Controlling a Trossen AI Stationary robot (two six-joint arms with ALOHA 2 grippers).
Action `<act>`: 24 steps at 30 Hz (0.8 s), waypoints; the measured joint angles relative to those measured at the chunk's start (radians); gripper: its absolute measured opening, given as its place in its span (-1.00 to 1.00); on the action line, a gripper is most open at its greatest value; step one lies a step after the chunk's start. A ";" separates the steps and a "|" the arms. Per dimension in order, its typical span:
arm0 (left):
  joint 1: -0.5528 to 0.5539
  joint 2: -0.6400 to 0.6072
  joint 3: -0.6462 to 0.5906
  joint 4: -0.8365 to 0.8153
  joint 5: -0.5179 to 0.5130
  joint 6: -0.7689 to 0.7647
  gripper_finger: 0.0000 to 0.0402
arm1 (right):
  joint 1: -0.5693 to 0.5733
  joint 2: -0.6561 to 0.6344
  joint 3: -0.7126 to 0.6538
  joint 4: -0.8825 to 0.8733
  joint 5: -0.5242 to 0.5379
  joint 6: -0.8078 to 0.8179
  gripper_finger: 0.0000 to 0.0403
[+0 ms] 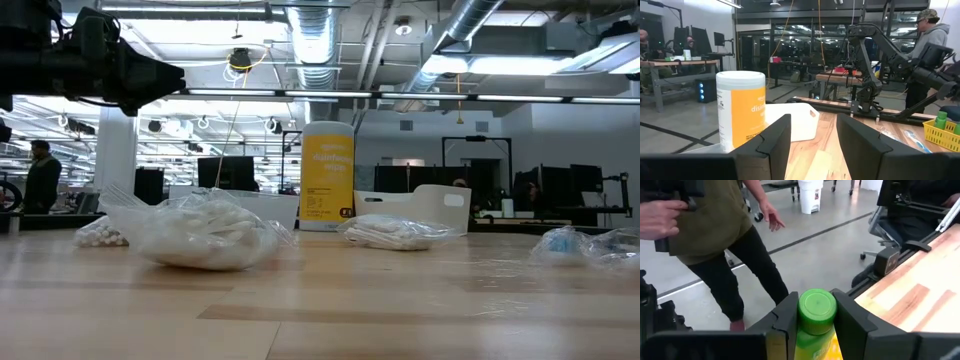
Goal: Pick & Place Travel size toiletries
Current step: Put the shampoo into the yellow bin
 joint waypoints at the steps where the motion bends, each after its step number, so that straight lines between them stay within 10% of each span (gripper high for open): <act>1: 0.000 0.000 0.000 0.001 0.000 0.000 -0.23 | 0.000 0.000 -0.012 0.018 0.000 0.000 -0.53; 24: 0.000 0.000 0.000 0.010 0.004 0.000 -0.23 | 0.032 0.003 -0.046 -0.006 0.000 -0.015 -0.53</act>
